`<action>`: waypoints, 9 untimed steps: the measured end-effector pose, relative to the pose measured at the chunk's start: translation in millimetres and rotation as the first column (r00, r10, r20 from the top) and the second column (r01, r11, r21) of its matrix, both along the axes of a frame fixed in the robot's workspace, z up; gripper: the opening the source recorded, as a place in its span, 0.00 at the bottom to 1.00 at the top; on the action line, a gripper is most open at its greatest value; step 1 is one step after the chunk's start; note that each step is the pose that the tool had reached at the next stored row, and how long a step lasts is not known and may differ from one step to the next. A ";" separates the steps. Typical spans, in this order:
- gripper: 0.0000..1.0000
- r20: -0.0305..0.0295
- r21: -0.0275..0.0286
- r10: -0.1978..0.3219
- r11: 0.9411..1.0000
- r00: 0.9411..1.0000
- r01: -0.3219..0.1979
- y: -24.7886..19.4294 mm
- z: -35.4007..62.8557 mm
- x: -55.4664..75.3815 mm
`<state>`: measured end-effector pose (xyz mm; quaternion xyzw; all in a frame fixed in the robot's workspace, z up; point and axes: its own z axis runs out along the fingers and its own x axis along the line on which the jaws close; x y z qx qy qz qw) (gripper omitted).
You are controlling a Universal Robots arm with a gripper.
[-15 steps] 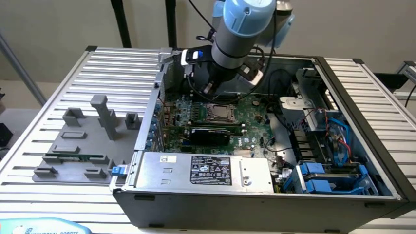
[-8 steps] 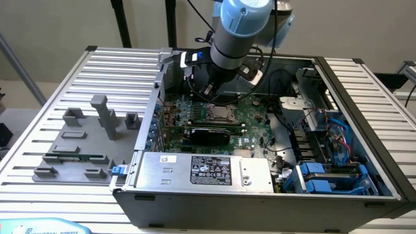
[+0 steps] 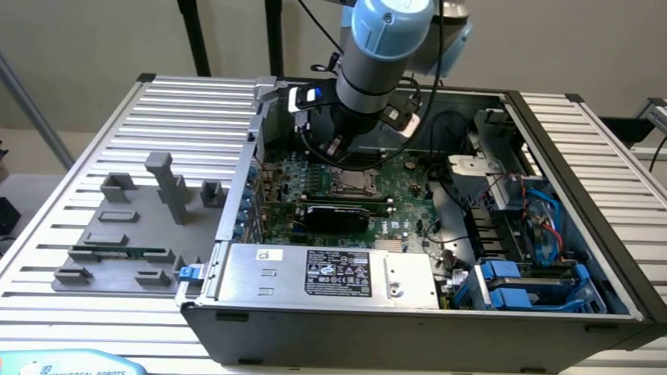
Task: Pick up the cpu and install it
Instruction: 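Install the first cpu locking lever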
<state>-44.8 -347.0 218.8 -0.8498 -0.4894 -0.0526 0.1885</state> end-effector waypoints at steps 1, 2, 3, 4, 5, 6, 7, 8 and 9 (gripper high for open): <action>0.11 0.001 -0.002 0.003 1.000 1.000 -0.003 0.0 -0.7 0.0; 0.11 0.002 -0.004 0.005 1.000 1.000 -0.005 0.0 -1.5 0.0; 0.11 0.002 -0.006 0.007 1.000 1.000 -0.007 0.0 -2.3 0.0; 0.11 0.003 -0.007 0.009 1.000 1.000 -0.009 0.0 -3.0 0.0; 0.11 0.003 -0.007 0.010 1.000 1.000 -0.010 0.2 -3.6 0.0; 0.11 0.003 -0.008 0.012 1.000 1.000 -0.012 0.4 -4.0 -0.1; 0.11 0.004 -0.008 0.013 1.000 1.000 -0.013 0.9 -4.5 -0.1; 0.11 0.004 -0.009 0.014 1.000 1.000 -0.014 1.6 -4.9 0.0; 0.11 0.004 -0.008 0.015 1.000 1.000 -0.015 2.5 -5.3 -0.1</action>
